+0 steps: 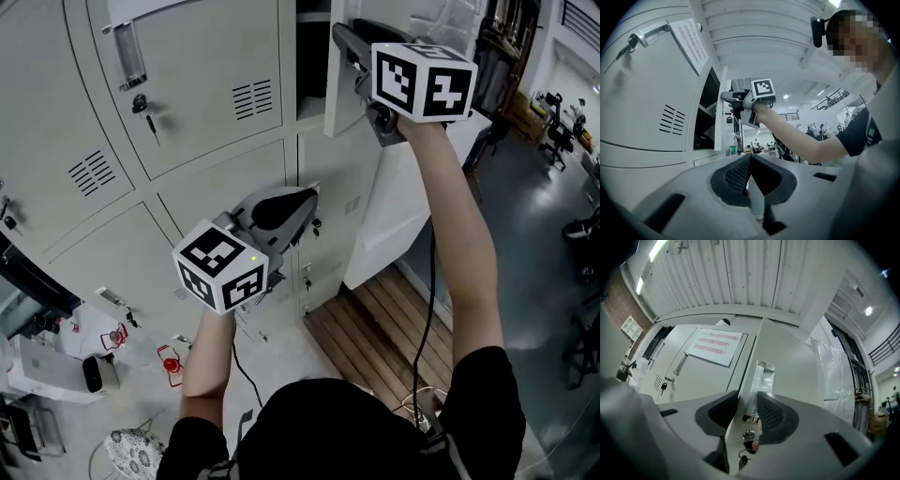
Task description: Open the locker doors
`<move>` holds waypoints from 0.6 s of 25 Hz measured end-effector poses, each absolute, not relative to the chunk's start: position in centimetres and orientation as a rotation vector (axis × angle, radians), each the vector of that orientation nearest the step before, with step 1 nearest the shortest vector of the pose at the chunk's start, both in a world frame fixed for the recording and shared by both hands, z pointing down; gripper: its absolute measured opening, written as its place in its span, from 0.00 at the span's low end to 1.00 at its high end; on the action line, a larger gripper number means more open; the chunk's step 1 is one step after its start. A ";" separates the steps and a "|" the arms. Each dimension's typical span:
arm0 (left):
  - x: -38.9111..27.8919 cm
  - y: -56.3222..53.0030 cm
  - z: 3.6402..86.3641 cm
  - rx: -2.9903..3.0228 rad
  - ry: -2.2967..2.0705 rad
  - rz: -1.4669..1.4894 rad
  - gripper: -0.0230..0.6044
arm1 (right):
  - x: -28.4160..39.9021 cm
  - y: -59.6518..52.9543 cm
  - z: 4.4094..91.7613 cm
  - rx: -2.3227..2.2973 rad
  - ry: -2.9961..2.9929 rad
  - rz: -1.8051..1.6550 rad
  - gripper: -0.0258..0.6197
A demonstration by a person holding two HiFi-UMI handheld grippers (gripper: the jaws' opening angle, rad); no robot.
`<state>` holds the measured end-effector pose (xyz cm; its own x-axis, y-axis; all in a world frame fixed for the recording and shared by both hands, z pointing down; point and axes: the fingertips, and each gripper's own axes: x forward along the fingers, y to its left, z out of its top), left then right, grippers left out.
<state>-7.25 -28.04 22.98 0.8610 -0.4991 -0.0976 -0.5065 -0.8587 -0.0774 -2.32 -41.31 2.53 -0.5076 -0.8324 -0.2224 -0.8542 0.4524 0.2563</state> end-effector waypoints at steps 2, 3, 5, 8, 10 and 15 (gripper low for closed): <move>-6.5 -27.9 23.0 -2.937 0.770 0.111 0.06 | -1.7 -40.6 2.5 -1.537 2.619 0.550 0.25; -6.0 -27.8 22.9 -2.939 0.756 0.111 0.07 | -1.4 -40.3 2.5 -1.544 2.618 0.565 0.24; -5.3 -27.7 22.7 -2.943 0.729 0.115 0.06 | -0.7 -39.7 2.5 -1.551 2.612 0.580 0.24; -4.2 -27.6 22.7 -2.953 0.690 0.119 0.06 | 0.5 -38.8 2.5 -1.562 2.589 0.573 0.24; -3.5 -27.5 22.7 -2.957 0.666 0.118 0.06 | 1.3 -38.2 2.5 -1.570 2.575 0.575 0.24; -2.0 -27.2 22.5 -2.962 0.604 0.125 0.07 | 3.2 -37.1 2.4 -1.613 2.546 0.587 0.23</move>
<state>-1.97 -27.16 22.51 0.9171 -0.3849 -0.1038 -0.3945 -0.9138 -0.0970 3.22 -37.07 2.39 -0.4462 -0.8565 -0.2593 -0.8837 0.3758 0.2791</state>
